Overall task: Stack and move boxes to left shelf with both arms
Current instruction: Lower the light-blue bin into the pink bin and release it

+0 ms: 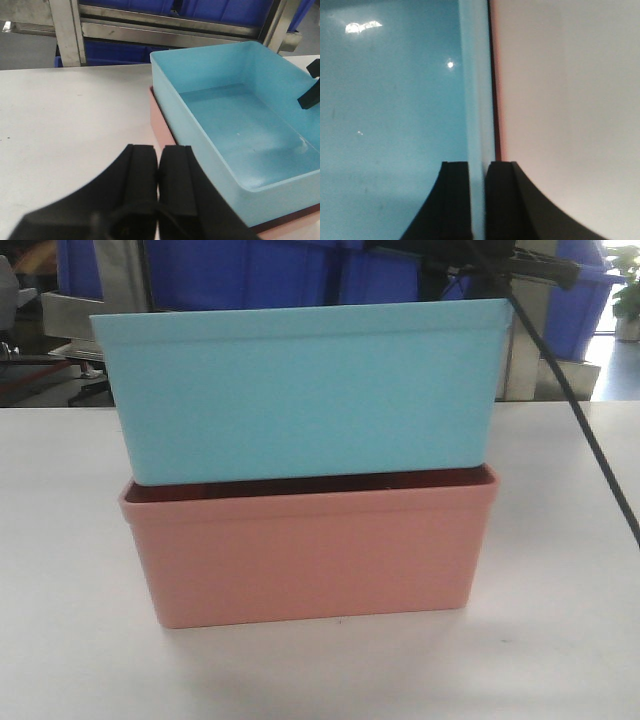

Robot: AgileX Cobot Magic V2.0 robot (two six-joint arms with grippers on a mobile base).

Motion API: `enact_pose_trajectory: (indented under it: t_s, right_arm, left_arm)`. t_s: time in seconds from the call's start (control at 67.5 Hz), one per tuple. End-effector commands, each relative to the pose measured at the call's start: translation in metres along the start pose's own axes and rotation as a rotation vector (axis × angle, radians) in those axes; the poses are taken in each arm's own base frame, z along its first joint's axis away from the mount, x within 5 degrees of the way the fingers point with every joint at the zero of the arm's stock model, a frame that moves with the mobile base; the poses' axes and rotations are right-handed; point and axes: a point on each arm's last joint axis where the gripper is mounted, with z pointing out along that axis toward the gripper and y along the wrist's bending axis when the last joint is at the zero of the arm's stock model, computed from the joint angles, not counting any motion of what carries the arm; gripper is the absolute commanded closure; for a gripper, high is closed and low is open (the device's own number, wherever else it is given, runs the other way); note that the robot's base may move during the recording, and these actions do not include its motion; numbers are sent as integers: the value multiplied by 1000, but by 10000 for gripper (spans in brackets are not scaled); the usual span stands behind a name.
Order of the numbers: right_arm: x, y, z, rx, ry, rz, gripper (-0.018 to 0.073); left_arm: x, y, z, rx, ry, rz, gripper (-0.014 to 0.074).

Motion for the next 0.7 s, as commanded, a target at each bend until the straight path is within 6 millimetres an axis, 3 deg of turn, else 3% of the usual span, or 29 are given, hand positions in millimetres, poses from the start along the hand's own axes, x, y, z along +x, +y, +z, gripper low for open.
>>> enact_pose_trajectory:
  t_s: [0.0,0.237,0.4,0.682]
  right_arm:
    - [-6,10,-47,-93,-151,9,504]
    - [-5,15,-46,-115,-150,3,504]
    - [-4,19,-35,-109,-125,-4,504]
    - [-7,12,-23,-28,-123,-34,503]
  left_arm:
    - [-16,-3,-6,29,-109,1,603]
    - [-16,-3,-6,29,-109,1,603]
    - [-16,-3,-6,29,-109,1,603]
    - [-15,-3,-6,32,-108,-6,603]
